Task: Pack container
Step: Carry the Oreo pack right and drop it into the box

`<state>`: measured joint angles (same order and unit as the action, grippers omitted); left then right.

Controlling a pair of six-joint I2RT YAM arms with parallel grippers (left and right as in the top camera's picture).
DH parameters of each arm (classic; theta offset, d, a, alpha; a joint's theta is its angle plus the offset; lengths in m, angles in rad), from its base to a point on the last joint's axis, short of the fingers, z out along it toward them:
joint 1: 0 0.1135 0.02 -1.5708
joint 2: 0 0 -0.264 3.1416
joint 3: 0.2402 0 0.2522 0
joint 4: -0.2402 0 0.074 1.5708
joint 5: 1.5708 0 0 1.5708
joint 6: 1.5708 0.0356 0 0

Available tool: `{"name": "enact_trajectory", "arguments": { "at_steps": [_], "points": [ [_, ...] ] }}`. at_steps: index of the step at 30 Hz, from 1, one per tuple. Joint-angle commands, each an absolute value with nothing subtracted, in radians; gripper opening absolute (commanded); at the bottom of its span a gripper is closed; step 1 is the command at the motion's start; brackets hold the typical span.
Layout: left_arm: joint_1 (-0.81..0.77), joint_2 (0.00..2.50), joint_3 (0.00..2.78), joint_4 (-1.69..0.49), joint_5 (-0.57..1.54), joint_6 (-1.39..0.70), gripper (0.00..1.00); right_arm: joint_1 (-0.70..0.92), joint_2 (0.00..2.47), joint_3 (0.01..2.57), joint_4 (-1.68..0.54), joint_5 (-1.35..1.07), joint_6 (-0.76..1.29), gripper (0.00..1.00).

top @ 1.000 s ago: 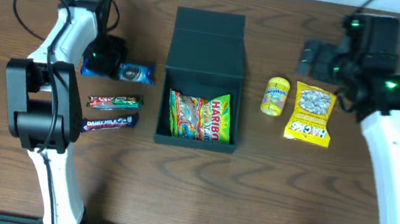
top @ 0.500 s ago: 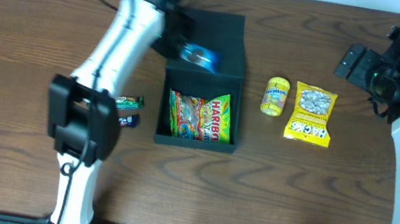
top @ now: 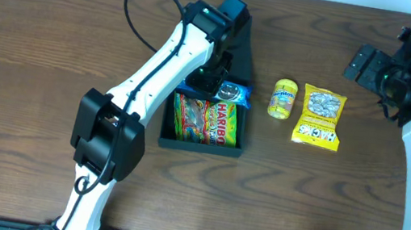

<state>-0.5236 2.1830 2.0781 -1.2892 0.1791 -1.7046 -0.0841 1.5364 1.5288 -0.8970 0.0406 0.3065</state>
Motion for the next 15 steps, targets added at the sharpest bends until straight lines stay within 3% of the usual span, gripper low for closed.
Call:
{"name": "enact_trajectory", "arguments": {
  "at_steps": [1, 6, 7, 8, 11, 15],
  "points": [
    [-0.521, 2.165, 2.067, -1.296, 0.157, -1.817, 0.06, -0.091, 1.533, 1.531, -0.898, 0.039, 0.321, 0.99],
    [-0.515, 2.166, 2.037, -1.251, 0.126, -1.84, 0.11, -0.091, 1.533, 1.531, -0.902, 0.025, 0.32, 0.99],
    [-0.515, 2.166, 2.037, -1.246, 0.097, -1.839, 0.22, -0.091, 1.533, 1.531, -0.902, 0.025, 0.32, 0.99],
    [-0.516, 2.165, 2.037, -1.24, 0.063, -1.832, 0.43, -0.091, 1.533, 1.531, -0.903, 0.025, 0.32, 0.99],
    [-0.513, 2.165, 2.037, -1.207, -0.014, -1.694, 0.92, -0.091, 1.533, 1.531, -0.906, 0.025, 0.32, 0.99],
    [-0.497, 2.165, 2.04, -1.13, 0.0, -1.408, 0.95, -0.091, 1.533, 1.531, -0.91, 0.025, 0.32, 0.99]
  ]
}}
